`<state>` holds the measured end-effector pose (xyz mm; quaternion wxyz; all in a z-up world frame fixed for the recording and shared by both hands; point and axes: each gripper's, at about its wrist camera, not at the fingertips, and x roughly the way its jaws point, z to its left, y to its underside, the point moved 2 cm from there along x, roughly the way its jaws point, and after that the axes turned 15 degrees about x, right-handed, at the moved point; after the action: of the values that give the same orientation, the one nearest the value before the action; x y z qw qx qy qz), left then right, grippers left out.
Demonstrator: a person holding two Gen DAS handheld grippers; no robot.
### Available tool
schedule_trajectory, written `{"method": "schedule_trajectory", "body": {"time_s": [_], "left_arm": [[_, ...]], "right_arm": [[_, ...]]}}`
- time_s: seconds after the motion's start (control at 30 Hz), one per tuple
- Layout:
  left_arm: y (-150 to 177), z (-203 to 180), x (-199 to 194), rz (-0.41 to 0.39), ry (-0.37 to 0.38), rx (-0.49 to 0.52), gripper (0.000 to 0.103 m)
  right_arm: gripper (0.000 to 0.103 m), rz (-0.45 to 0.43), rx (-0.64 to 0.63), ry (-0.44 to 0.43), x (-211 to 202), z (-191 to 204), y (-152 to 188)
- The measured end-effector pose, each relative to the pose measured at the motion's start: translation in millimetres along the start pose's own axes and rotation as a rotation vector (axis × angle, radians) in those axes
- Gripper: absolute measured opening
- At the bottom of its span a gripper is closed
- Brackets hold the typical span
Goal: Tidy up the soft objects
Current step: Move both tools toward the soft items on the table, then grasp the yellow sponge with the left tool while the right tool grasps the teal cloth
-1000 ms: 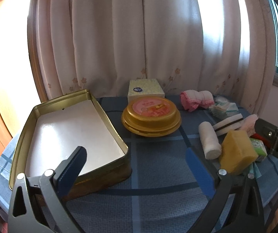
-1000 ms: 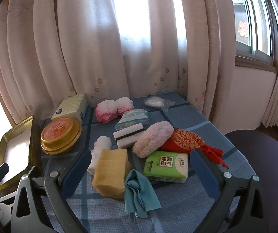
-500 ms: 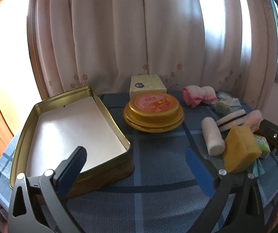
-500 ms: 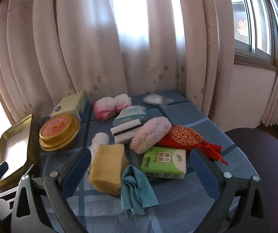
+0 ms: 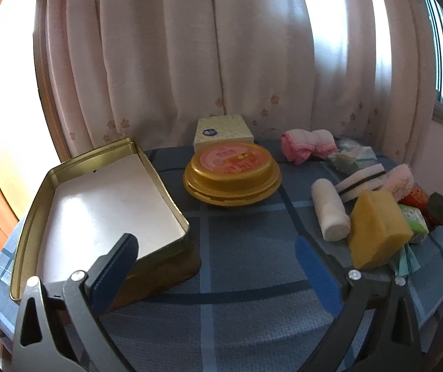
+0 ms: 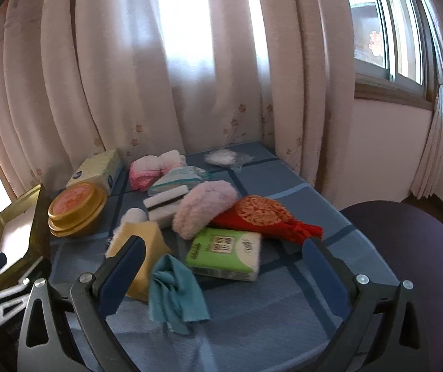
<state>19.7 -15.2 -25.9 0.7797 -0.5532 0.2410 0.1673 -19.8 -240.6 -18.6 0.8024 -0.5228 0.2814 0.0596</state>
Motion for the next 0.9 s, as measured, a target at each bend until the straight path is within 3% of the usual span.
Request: {"method": "schedule_trajectory", "body": {"time_s": [0.1,0.23,0.7,0.77,0.83,0.9], "left_arm": [[0.1,-1.8,-1.1,-0.006,0.011,0.005,0.103],[1.4,-7.0,1.9,0.005,0.068,-0.013,0.100],[-6.1,-27.7,-10.2,-0.030,0.128,0.054,0.097],[-7.3,-29.9,-12.0,-0.036,0.134,0.069,0.093],[-10.2,-34.1,-13.0,-0.040,0.139,0.088,0.093],[-13.4,-37.3,-12.0,-0.041,0.162,0.088,0.093]], "right_arm": [[0.101,-0.010,-0.033,0.016,-4.4,-11.2,5.3],[0.077,0.043,-0.036,-0.007,-3.9,-23.2,17.9],[0.073,0.190,-0.080,-0.135,29.6,8.0,47.4],[0.045,0.203,-0.090,-0.141,35.8,10.4,48.5],[0.023,0.224,-0.092,-0.160,38.3,9.6,50.8],[0.018,0.217,-0.096,-0.169,36.6,5.6,49.9]]}}
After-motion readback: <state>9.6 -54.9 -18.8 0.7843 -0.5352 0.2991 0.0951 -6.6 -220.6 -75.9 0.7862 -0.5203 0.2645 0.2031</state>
